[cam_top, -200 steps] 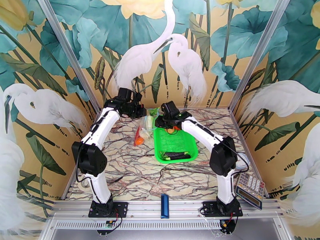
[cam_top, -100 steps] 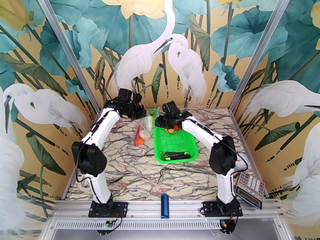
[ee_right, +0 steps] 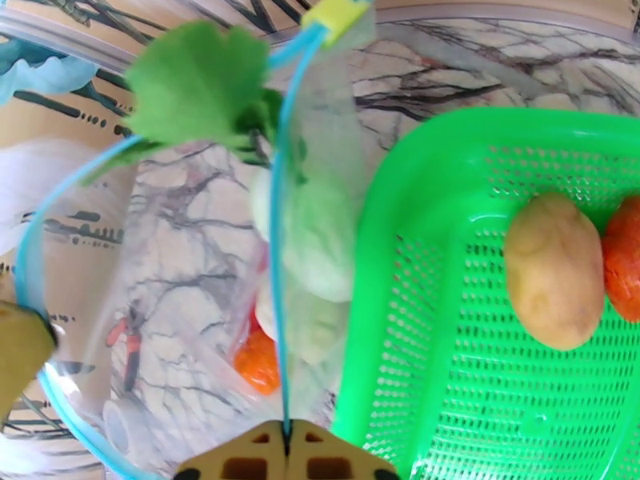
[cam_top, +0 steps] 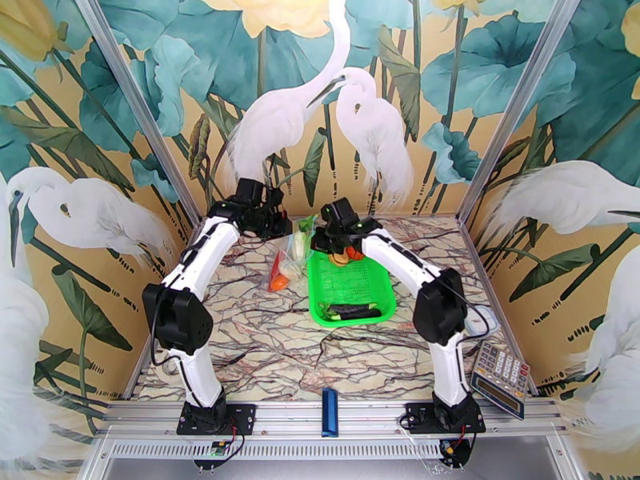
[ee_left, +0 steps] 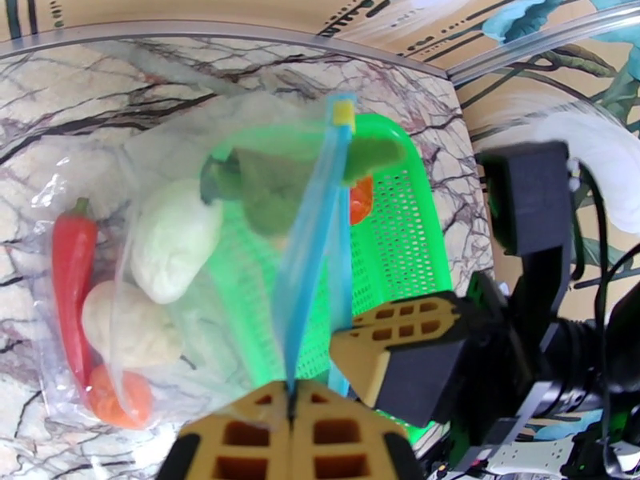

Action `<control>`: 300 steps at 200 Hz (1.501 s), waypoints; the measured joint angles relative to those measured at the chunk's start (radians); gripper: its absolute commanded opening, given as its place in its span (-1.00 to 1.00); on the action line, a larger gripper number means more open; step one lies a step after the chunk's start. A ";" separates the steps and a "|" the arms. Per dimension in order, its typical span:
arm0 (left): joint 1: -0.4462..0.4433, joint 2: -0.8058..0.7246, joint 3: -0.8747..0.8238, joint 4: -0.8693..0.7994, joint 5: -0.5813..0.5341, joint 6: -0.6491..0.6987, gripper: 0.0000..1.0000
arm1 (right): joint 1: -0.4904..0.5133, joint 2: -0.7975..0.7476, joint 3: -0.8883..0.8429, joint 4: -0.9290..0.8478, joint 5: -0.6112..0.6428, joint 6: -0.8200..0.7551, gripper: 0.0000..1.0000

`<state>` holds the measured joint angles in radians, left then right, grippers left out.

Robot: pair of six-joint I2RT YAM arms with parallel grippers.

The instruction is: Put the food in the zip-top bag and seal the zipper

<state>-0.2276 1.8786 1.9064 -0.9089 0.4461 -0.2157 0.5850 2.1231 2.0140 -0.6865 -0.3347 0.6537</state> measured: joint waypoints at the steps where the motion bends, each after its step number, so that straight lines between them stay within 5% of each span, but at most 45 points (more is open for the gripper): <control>1: 0.001 0.000 0.000 0.000 0.000 0.001 -1.00 | 0.000 0.001 0.004 -0.002 0.000 0.000 -1.00; 74: 0.106 -0.082 0.180 -0.215 -0.267 0.107 -1.00 | 0.000 0.181 0.563 -0.098 -0.213 -0.001 -1.00; 119: 0.103 -0.127 0.330 -0.363 -0.381 0.148 -1.00 | -0.017 0.162 0.463 -0.088 -0.332 0.005 -1.00; 186: 0.005 -0.160 -0.072 -0.183 -0.263 0.071 -1.00 | -0.082 0.153 0.253 -0.137 -0.301 -0.066 -1.00; 255: -0.068 -0.123 -0.126 -0.039 -0.222 0.013 -1.00 | -0.089 -0.033 -0.061 -0.053 -0.150 -0.134 0.13; 300: -0.071 -0.123 -0.156 0.006 -0.222 -0.002 -1.00 | -0.128 -0.124 -0.079 -0.059 0.025 -0.256 0.39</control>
<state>-0.2981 1.7557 1.7504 -0.9024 0.2245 -0.2180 0.4572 1.9995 1.9354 -0.7452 -0.3096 0.3977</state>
